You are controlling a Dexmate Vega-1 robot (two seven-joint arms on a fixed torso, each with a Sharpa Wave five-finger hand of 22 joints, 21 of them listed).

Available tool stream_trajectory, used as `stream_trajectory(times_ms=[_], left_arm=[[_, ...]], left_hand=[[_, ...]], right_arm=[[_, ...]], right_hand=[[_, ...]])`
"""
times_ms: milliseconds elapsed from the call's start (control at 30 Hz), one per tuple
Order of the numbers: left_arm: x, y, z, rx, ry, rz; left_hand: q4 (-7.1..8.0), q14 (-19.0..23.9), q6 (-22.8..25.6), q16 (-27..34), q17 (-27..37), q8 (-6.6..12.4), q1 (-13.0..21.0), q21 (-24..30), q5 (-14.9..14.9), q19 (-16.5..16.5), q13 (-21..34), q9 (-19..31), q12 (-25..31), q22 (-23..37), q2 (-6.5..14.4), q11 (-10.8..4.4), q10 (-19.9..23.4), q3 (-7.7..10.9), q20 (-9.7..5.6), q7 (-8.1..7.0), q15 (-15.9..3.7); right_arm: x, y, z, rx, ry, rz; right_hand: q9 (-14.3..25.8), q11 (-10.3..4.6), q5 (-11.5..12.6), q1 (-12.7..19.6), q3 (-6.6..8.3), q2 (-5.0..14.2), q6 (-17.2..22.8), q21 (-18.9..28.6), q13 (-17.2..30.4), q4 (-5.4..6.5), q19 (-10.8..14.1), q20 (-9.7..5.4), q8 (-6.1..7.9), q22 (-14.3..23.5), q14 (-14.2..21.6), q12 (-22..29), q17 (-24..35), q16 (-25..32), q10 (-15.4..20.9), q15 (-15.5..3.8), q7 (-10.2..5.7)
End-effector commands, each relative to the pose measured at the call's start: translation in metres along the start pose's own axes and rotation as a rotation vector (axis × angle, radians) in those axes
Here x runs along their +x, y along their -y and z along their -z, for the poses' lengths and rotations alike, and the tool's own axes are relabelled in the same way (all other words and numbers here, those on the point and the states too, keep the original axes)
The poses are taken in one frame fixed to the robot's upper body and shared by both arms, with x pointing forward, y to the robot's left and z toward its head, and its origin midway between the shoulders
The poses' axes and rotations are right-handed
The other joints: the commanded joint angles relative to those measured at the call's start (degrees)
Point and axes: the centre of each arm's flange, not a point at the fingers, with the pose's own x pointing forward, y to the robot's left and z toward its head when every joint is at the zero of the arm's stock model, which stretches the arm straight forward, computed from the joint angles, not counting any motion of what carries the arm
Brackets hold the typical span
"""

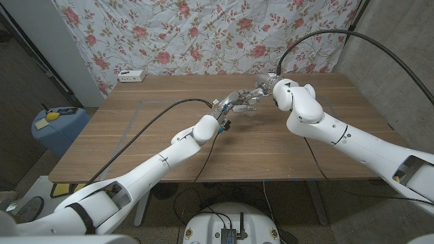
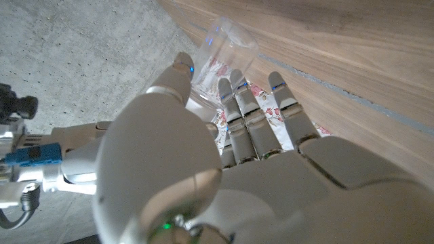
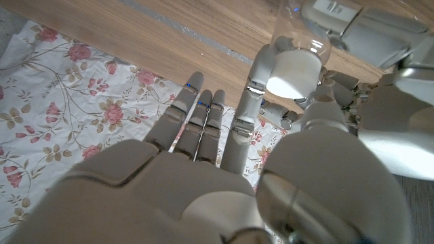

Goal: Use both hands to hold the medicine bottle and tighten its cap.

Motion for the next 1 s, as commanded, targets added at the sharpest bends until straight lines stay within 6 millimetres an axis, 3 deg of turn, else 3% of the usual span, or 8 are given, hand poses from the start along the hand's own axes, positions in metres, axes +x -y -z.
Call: stream_trajectory(times_ms=[33, 200, 533, 633, 733, 867, 1000], left_arm=[[0.001, 0.0, 0.001, 0.001, 0.001, 0.0], [0.002, 0.0, 0.0, 0.001, 0.006, 0.002], [0.003, 0.0, 0.0, 0.0, 0.005, 0.004], [0.003, 0.0, 0.001, 0.0, 0.004, 0.003], [0.003, 0.0, 0.001, -0.001, 0.005, 0.003], [0.004, 0.0, 0.001, -0.002, 0.005, 0.004], [0.004, 0.001, 0.001, -0.003, 0.004, 0.003]], left_hand=[[1.91, -0.1, 0.0, 0.4, 0.1, -0.11, 0.2, 0.1, 0.3, 0.0, 0.2, 0.1, 0.2, 0.1, 0.6, -6.54, 6.5, 2.13, -0.06, -0.44, -2.95], [1.93, -0.2, 0.0, 0.4, 0.1, -0.11, 0.2, 0.1, 0.3, 0.0, 0.2, 0.1, 0.2, 0.1, 0.6, -6.58, 6.5, 2.06, -0.13, -0.48, -2.93], [1.97, -0.3, -0.1, 0.4, 0.1, -0.14, 0.2, 0.1, 0.3, -0.1, 0.2, 0.1, 0.2, 0.1, 0.7, -6.42, 6.4, 2.05, -0.12, -0.42, -2.84], [1.95, -0.3, -0.1, 0.5, 0.1, -0.14, 0.2, 0.1, 0.3, -0.1, 0.2, 0.1, 0.2, 0.1, 0.7, -6.44, 6.4, 2.05, -0.15, -0.44, -2.82], [1.99, -0.3, -0.1, 0.5, 0.1, -0.13, 0.1, 0.1, 0.3, -0.1, 0.2, 0.1, 0.2, 0.1, 0.8, -6.46, 6.4, 2.05, -0.14, -0.41, -2.85], [1.99, -0.3, -0.1, 0.5, 0.1, -0.13, 0.1, 0.1, 0.3, -0.1, 0.2, 0.1, 0.2, 0.1, 0.8, -6.46, 6.4, 2.07, -0.17, -0.42, -2.85], [1.99, -0.4, -0.1, 0.4, 0.1, -0.14, 0.1, 0.1, 0.3, -0.1, 0.2, 0.1, 0.2, 0.1, 0.7, -6.53, 6.4, 2.07, -0.2, -0.44, -2.79]], right_arm=[[-0.003, 0.002, 0.002, -0.006, -0.008, -0.013], [-0.004, 0.004, 0.003, -0.01, -0.01, -0.025], [-0.004, 0.006, 0.005, -0.014, 0.003, -0.085], [-0.004, 0.007, 0.005, -0.013, 0.007, -0.09], [-0.004, 0.008, 0.005, -0.011, 0.014, -0.105], [-0.005, 0.01, 0.007, 0.003, 0.028, -0.119], [-0.006, 0.013, 0.007, 0.007, 0.037, -0.136]], right_hand=[[0.0, 0.79, 0.0, -2.7, -1.11, -0.87, -2.2, -0.6, 0.2, 0.76, -0.9, 0.66, -1.57, 0.2, -1.1, -1.2, 0.2, -0.9, -1.4, -1.61, -0.17], [0.1, 1.22, 0.0, -4.7, -2.0, -1.52, -5.8, -1.1, 0.2, 1.17, -2.0, 1.32, -3.58, 0.2, -2.0, -2.0, 0.3, -1.6, -2.7, -0.6, 0.51], [1.7, 2.34, 0.5, -9.0, -3.95, -3.0, -12.3, -1.7, 0.3, 2.14, -4.8, 3.06, -6.15, 0.2, -5.2, -3.2, 0.4, -3.2, -6.2, 1.91, 2.27], [2.3, 3.28, 0.8, -10.1, -4.36, -3.09, -16.8, -1.9, 0.4, 2.23, -6.5, 3.86, -7.83, 0.2, -6.7, -3.4, 0.4, -3.7, -8.3, 3.04, 3.29], [2.7, 3.38, 0.9, -10.2, -4.42, -3.07, -21.2, -1.9, 0.5, 1.94, -7.5, 4.33, -9.5, 0.2, -7.7, -3.4, 0.4, -4.0, -9.8, 3.85, 3.57], [3.0, 4.02, 1.1, -9.8, -4.1, -2.59, -24.2, -2.0, 0.5, 1.51, -9.0, 4.72, -10.59, 0.1, -9.4, -3.5, 0.3, -4.3, -11.8, 4.89, 4.3], [3.4, 4.31, 1.0, -7.6, -2.98, -1.72, -27.4, -2.0, 0.6, 0.19, -10.1, 4.7, -11.76, 0.0, -11.2, -3.6, 0.1, -4.6, -14.2, 5.17, 5.02]])
